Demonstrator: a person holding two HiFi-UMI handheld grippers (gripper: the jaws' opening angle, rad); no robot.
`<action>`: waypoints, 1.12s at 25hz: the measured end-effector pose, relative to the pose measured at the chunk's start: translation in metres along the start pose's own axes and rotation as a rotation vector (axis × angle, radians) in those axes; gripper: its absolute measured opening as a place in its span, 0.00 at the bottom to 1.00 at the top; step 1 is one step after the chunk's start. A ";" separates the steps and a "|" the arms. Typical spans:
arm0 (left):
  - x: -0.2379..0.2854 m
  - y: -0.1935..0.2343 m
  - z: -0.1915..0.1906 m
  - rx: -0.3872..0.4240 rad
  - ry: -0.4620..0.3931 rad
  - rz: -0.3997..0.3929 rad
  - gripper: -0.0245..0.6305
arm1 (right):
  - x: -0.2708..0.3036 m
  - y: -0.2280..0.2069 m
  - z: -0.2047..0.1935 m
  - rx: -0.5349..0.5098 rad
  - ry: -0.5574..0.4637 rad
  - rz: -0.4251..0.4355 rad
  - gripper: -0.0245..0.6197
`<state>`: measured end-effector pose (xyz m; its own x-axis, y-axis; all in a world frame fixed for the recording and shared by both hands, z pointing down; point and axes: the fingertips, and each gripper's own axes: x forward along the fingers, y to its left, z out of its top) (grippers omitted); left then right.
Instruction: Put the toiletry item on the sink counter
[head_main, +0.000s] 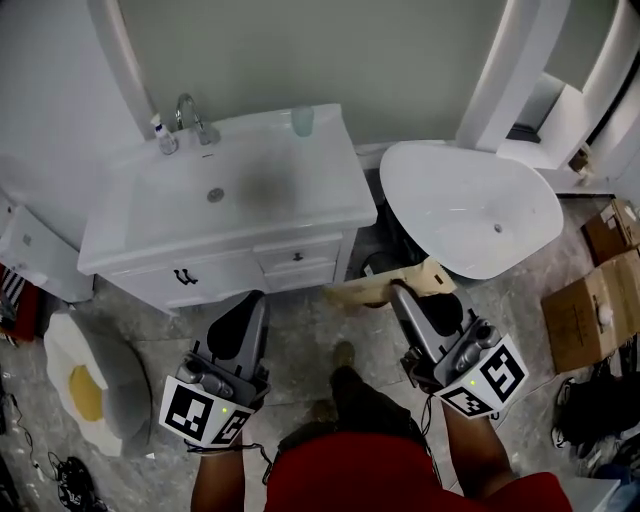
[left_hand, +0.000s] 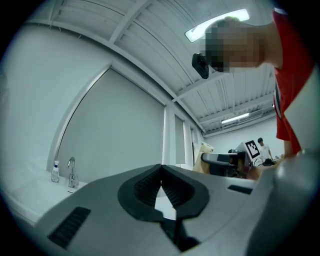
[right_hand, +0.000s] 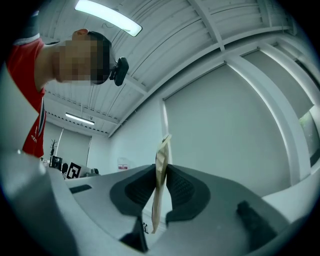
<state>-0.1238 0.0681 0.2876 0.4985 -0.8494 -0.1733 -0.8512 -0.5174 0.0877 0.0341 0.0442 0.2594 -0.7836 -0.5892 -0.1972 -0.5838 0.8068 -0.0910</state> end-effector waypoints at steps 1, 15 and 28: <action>0.006 0.005 -0.002 -0.002 -0.001 0.001 0.06 | 0.006 -0.005 -0.002 -0.001 0.001 0.001 0.15; 0.137 0.102 -0.021 0.032 0.013 0.042 0.06 | 0.120 -0.135 -0.022 0.002 -0.003 0.030 0.15; 0.253 0.205 -0.036 -0.009 0.041 0.107 0.06 | 0.251 -0.259 -0.041 0.038 0.044 0.022 0.15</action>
<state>-0.1662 -0.2560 0.2967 0.4111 -0.9034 -0.1218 -0.8986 -0.4241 0.1128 -0.0197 -0.3148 0.2737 -0.8054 -0.5716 -0.1569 -0.5581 0.8204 -0.1242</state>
